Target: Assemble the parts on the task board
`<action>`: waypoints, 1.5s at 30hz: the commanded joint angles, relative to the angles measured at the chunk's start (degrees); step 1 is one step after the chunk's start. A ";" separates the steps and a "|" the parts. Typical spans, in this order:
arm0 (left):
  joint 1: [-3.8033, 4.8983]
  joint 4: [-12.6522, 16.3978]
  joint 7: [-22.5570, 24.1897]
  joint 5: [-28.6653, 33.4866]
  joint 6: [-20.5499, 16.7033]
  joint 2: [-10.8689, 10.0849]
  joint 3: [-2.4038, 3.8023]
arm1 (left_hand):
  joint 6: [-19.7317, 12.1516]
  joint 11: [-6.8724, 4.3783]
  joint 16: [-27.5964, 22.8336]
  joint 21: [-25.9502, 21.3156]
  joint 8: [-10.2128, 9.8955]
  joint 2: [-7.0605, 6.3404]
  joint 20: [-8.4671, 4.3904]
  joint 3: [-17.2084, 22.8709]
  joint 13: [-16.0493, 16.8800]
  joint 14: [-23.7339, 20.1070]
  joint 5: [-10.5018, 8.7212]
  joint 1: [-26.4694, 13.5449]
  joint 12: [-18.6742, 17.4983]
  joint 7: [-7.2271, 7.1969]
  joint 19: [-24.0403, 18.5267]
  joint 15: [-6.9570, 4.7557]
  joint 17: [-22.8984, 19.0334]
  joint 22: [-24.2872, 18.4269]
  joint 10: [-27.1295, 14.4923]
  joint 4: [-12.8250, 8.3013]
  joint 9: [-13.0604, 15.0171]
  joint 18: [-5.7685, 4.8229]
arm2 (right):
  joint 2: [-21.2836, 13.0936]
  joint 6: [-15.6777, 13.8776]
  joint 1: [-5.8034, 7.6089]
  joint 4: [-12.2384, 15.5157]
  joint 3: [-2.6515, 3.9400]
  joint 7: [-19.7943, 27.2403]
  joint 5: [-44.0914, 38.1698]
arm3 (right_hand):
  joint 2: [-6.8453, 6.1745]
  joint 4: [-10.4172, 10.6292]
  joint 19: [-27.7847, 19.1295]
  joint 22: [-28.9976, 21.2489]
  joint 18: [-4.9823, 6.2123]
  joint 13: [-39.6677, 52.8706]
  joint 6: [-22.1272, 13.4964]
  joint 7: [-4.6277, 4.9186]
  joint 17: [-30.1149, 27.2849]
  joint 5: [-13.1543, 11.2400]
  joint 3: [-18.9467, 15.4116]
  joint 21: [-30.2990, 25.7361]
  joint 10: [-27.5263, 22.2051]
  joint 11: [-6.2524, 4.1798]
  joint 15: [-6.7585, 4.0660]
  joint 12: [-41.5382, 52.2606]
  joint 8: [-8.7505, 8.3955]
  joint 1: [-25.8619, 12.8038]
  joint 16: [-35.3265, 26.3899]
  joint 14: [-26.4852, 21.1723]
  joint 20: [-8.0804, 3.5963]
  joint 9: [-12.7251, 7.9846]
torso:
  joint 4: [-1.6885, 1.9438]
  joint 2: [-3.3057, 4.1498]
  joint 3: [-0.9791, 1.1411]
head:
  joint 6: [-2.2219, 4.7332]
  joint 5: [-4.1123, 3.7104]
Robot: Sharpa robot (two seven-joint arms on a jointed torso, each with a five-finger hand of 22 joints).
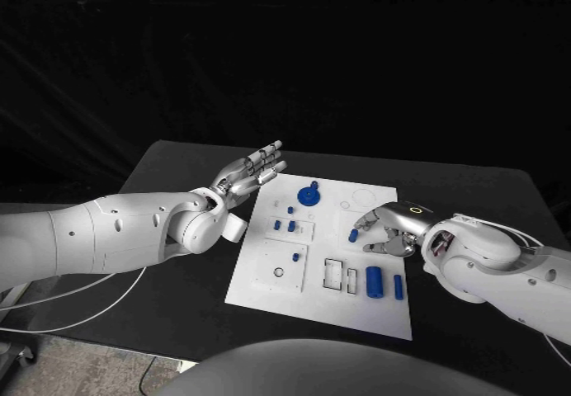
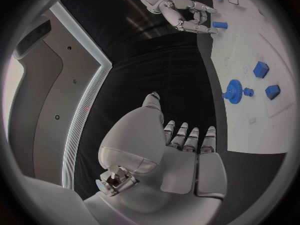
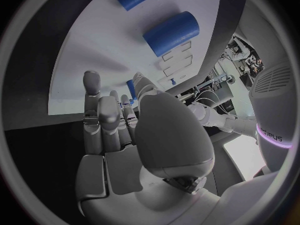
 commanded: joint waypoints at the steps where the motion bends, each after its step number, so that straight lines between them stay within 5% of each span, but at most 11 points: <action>1: -0.17 0.04 0.31 0.07 1.29 0.12 0.03 | -0.02 0.46 -0.21 -0.13 -0.16 0.06 0.38 -0.30 0.04 0.05 0.22 0.57 0.28 0.37 0.08 0.47 -0.07 0.10 0.03 -0.02 -0.07 1.18 | 0.78 -0.31 -0.51 -1.10 0.01 1.27 0.63 | 0.14 -0.57 0.44 1.56 -0.28 -0.26 0.28 0.50 0.22 0.55 -0.01 0.50 1.31 -0.13 0.15 0.42 0.31 0.70 0.45 0.25 0.28 -0.22 | 0.00 0.03 0.00 | 0.01 -0.03; 10: -0.45 -0.02 0.14 0.07 1.61 0.16 0.03 | 0.09 0.97 -0.21 -0.07 -0.14 0.17 0.72 -0.21 0.07 0.05 0.55 0.93 0.57 0.78 0.16 0.81 -0.07 0.30 0.09 -0.08 -0.04 1.31 | 2.86 -2.46 -1.15 -3.35 0.02 2.98 1.83 | 0.98 -1.26 0.98 1.90 -0.34 -0.74 0.57 1.64 0.53 1.17 0.17 1.24 5.47 -0.70 -0.24 0.66 0.26 0.78 1.02 0.60 0.00 -0.97 | 0.00 -0.01 0.01 | 0.01 -0.04; 17: -0.53 -0.09 0.04 0.07 1.87 0.30 0.04 | 0.48 1.36 -0.21 -0.01 -0.06 0.28 0.92 -0.13 0.10 0.05 0.74 1.20 0.84 1.43 0.23 1.01 -0.07 0.47 0.14 -0.09 0.02 1.39 | 4.09 -2.89 -1.25 -4.32 0.02 3.52 2.51 | 1.39 -0.96 1.13 1.98 -0.33 -0.73 5.27 2.04 0.54 1.18 0.70 1.20 9.61 -1.58 -0.93 0.77 2.52 0.47 1.14 0.69 -0.56 -0.08 | -0.04 -0.02 0.00 | 0.01 0.00; 28: -0.59 -0.12 -0.23 0.07 2.18 0.42 0.04 | 0.60 1.60 -0.21 0.03 -0.04 0.41 1.03 -0.05 0.12 0.05 0.94 1.42 1.06 1.74 0.28 1.12 -0.07 0.58 0.18 -0.12 0.04 1.42 | 5.46 -3.63 -1.38 -5.51 0.04 3.78 2.93 | 1.48 -1.06 1.37 2.08 -0.38 -0.50 10.02 1.13 0.67 1.18 1.82 1.41 13.60 -2.53 -1.69 0.58 4.86 1.15 1.33 0.86 -1.23 1.84 | -0.01 -0.01 -0.01 | 0.01 0.06; 33: -0.59 -0.11 -0.35 0.07 2.23 0.44 0.04 | 0.67 1.77 -0.21 0.05 -0.03 0.60 1.09 0.06 0.13 0.05 1.02 1.55 1.18 1.94 0.31 1.20 -0.07 0.63 0.21 -0.10 0.05 1.43 | 5.56 -4.73 -1.39 -5.50 0.05 3.97 2.91 | 2.16 -2.72 1.63 2.32 -0.43 -0.34 13.01 0.16 0.90 2.89 3.32 2.20 15.53 -3.35 -2.42 0.57 6.68 3.52 1.58 1.05 -1.84 3.59 | -0.05 -0.01 0.00 | 0.01 0.27; 38: -0.60 -0.12 -0.49 0.07 2.30 0.45 0.04 | 0.72 1.94 -0.21 0.11 -0.03 0.88 1.17 0.22 0.15 0.05 1.19 1.77 1.33 2.13 0.39 1.28 -0.07 0.80 0.23 -0.12 0.05 1.45 | 5.14 -6.19 -1.30 -4.81 0.07 4.03 2.80 | 2.54 -4.46 1.83 2.53 -0.53 -0.27 13.83 0.16 1.00 4.39 4.41 2.93 16.88 -3.75 -2.81 0.43 7.37 5.30 1.65 1.19 -2.36 4.80 | -0.09 -0.04 -0.01 | 0.01 0.65; 45: -0.61 -0.16 -0.76 0.07 2.33 0.47 0.04 | 0.80 2.06 -0.21 0.17 -0.02 1.07 1.24 0.35 0.16 0.05 1.40 1.98 1.48 2.26 0.46 1.35 -0.07 0.94 0.26 -0.15 0.06 1.47 | 3.37 -6.97 0.96 -1.11 0.10 3.39 3.03 | 2.66 -5.29 1.85 2.60 -0.62 -0.26 13.78 0.25 0.87 3.49 5.18 3.38 17.62 -3.84 -2.91 0.17 7.48 5.79 1.48 1.21 -2.58 5.56 | -0.06 -0.03 0.00 | 0.01 0.99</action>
